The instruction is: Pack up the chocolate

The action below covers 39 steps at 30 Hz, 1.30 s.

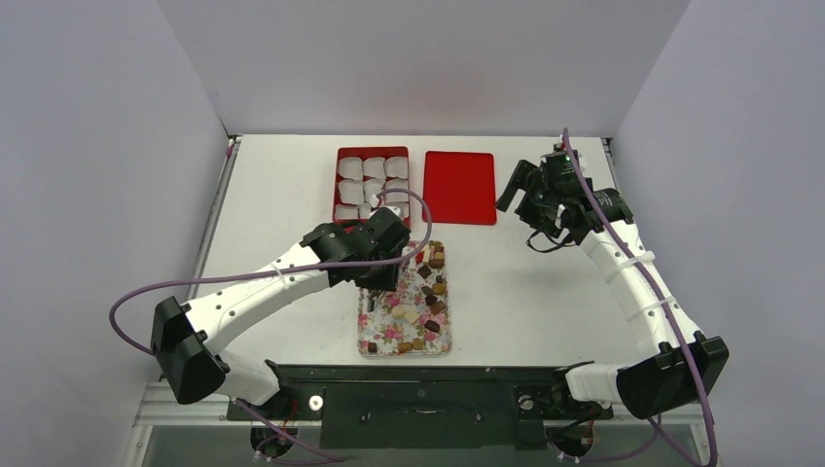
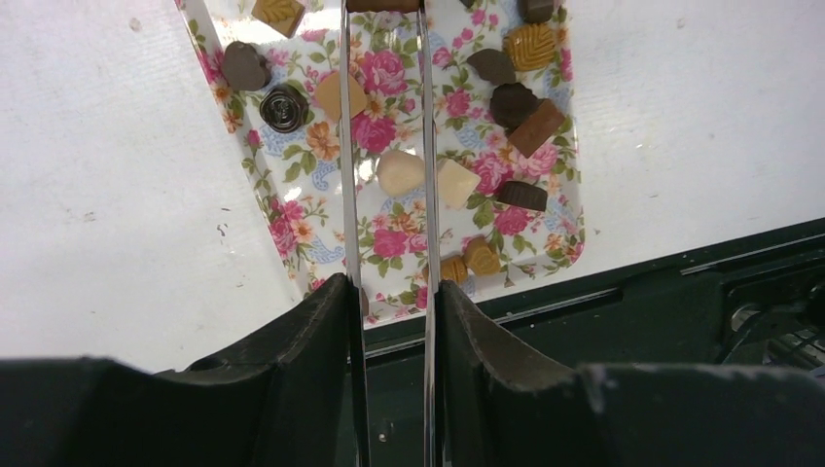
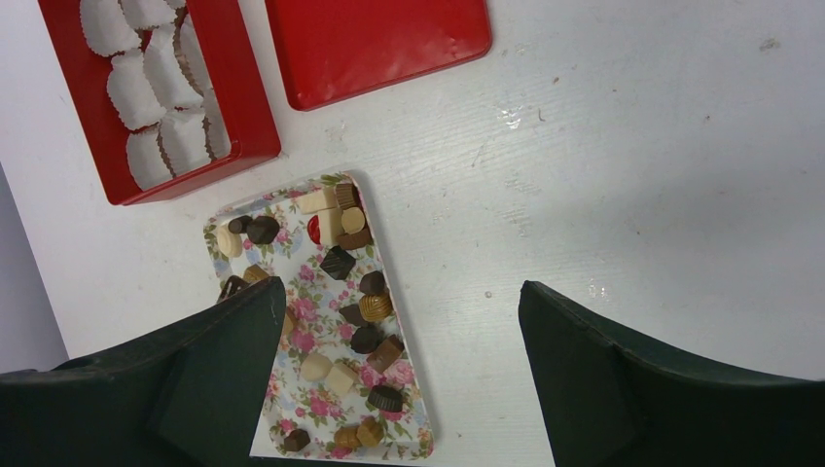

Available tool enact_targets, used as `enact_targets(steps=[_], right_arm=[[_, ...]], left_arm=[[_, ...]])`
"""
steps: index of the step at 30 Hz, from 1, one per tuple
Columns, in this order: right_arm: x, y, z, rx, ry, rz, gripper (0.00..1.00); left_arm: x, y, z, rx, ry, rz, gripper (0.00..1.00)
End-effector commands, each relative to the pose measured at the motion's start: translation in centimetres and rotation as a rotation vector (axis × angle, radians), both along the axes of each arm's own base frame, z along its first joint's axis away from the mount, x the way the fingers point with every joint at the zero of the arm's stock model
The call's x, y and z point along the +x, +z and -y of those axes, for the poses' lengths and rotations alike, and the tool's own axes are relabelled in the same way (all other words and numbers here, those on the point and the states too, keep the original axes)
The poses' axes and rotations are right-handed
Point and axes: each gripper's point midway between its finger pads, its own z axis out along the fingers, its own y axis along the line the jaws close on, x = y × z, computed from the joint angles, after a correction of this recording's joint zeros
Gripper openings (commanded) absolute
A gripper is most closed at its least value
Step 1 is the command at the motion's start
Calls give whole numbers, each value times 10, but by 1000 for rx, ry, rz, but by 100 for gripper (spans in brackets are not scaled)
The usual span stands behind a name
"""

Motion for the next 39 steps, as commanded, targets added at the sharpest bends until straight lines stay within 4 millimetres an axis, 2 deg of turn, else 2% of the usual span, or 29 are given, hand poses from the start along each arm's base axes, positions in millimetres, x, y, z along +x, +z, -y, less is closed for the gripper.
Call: enact_targets(steps=[1,4,8,13,17,18,21,22,25,26,27,29,35,39], right_arm=[[3,15,6,-9,-14,62,85],[3,16,5,-10,-14,61,85],[3,18,7,-16,-18,64,85],[3,21,8,-17,-18,66,85],[1,22,9,-25,-14,57,85],[0,22,8,-23,-11,53,85],[-1,22,7,-20,-6,50,85],[-1,22,7,-20,-4,49,85],[-2,23,8,-25,-4,48,85],[-2,23,8,-28,-4,45,85],[-1,22,9,-30,-5,41,85],[-1,21,9,-31,-4,39,85],[-1,19,9,-37,-2,29,85],[0,18,9,-40,-1,27,85]], left_arm=[[14,49,-3,-62,20,108,29],[32,79,-3,-105,51,171,29],[67,102,-9,-110,97,227,29],[120,111,-20,-93,165,285,29],[171,110,-33,-63,253,330,29],[186,100,-41,-35,287,328,29],[217,91,-53,-15,342,339,29],[229,81,-59,-1,367,330,29],[252,72,-68,6,401,335,29],[261,60,-72,21,411,318,29],[267,62,-72,20,412,325,29],[282,45,-77,42,420,303,29],[311,33,-73,47,408,290,30],[320,27,-75,72,419,279,30]])
